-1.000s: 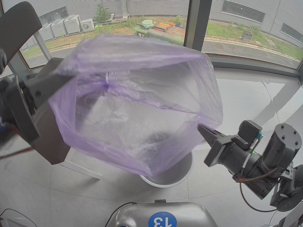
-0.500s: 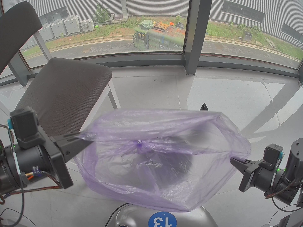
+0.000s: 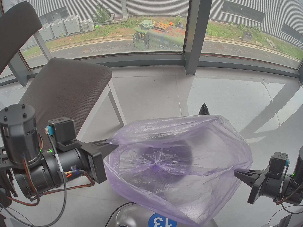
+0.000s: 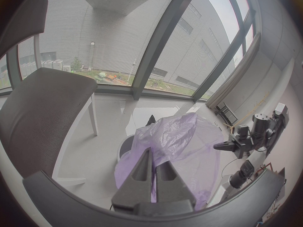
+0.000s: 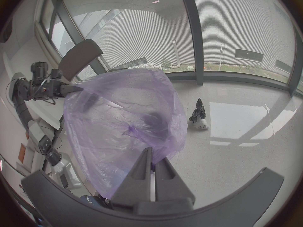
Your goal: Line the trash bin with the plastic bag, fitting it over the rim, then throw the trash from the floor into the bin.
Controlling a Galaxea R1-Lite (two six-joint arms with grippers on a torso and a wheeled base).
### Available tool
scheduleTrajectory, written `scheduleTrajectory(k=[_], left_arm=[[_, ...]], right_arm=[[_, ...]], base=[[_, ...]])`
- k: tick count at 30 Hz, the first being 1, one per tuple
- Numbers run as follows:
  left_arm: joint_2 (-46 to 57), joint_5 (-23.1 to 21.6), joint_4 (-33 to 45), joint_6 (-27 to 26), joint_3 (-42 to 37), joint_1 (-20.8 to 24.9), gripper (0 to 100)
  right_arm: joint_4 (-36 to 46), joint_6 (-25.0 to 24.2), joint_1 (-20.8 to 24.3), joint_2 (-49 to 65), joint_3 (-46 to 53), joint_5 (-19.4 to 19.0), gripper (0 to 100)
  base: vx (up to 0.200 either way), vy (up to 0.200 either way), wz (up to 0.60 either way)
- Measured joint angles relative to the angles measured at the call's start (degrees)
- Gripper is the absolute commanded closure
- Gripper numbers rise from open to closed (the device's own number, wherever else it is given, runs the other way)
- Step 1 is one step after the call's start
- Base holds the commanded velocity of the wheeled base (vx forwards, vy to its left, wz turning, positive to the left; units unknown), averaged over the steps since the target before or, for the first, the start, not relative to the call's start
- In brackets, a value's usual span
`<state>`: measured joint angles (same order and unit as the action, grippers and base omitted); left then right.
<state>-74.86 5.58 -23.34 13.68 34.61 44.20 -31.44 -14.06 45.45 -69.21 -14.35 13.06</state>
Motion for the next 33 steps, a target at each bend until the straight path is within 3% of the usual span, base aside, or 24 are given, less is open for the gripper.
scheduleTrajectory(k=[4,10,17,26,33], left_arm=[[-2.39,-0.04,-2.99,0.15,-0.18,-1.84,100],[-3.66,-0.30,-3.63,1.73,-0.30,-3.52,100],[-4.57,-1.10,-4.95,1.94,0.74,-2.47,100],[-5.64,-0.77,-10.53,1.89,0.54,-2.41,100],[-4.35,-1.10,-10.73,1.94,-3.50,-6.83,100]], right_arm=[[0.22,1.52,0.35,1.29,0.18,-2.19,100],[3.61,2.21,0.57,4.18,-0.39,-8.61,100],[4.32,3.15,1.24,4.19,-3.32,-10.70,100],[4.46,6.47,1.93,0.09,-6.21,-9.16,100],[4.73,8.78,-1.07,-1.38,-5.38,-1.54,100]], base=[[0.000,0.000,0.00],[0.000,0.000,0.00],[0.000,0.000,0.00],[0.000,0.000,0.00],[0.000,0.000,0.00]])
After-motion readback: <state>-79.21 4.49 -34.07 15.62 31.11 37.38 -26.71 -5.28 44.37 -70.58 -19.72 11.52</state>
